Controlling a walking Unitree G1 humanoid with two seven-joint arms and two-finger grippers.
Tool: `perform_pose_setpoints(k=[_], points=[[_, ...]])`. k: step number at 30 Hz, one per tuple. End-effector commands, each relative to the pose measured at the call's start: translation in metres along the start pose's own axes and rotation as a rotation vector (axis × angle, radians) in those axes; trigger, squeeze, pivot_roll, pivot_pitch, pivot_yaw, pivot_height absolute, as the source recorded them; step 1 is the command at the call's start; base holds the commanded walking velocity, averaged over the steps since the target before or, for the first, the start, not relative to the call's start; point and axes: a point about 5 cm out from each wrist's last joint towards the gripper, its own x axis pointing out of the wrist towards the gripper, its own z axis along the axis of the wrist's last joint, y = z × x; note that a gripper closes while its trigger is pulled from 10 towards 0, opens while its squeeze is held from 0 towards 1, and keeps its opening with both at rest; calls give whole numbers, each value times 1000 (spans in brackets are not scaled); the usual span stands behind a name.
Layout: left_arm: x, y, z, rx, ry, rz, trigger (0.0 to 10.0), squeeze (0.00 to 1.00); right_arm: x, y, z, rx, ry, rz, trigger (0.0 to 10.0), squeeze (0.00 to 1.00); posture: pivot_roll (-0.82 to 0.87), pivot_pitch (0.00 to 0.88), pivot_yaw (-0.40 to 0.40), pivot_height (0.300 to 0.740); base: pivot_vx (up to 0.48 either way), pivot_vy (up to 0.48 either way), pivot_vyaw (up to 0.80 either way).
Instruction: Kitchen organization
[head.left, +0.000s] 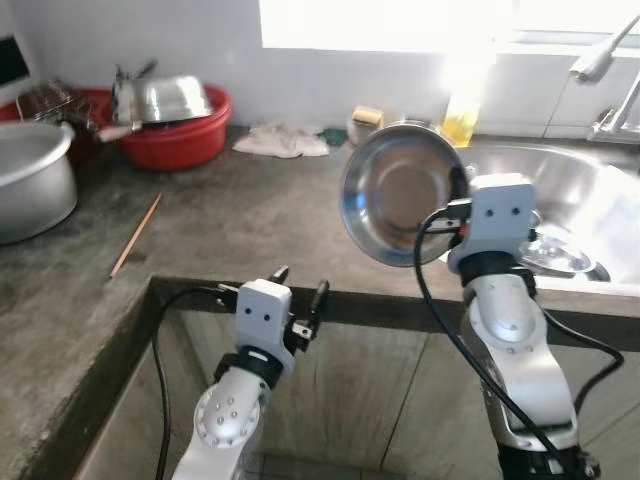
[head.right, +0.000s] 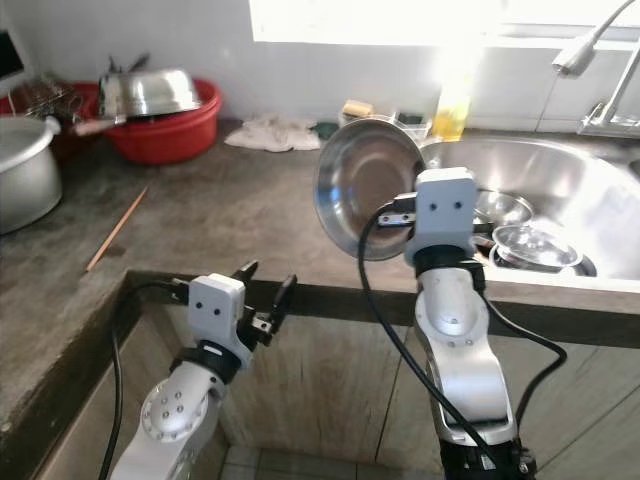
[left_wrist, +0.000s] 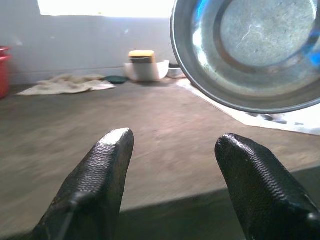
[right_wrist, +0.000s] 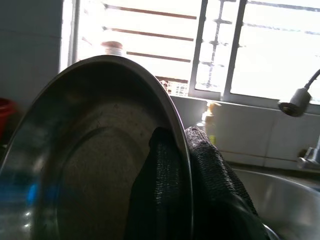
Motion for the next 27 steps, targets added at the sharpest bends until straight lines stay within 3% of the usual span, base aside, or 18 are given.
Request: perform_pose_setpoints(k=[1,22,27], points=[[1,0,1,25,3,-8,10000,0,3,-4,0,-7,-4,-17,10000,0,85,22,-18,740,0,0,0],[-1,-5,-2,24,8,-35,10000,0,4,-9,-4,-9,25,-24,10000,0,71,34,-12,740,289,-351,0],[-4,-2,-4,37,12,-31,10000,0,6,-11,-3,-10,25,-28,10000,0,73,37,-11,740,0,-451,0]])
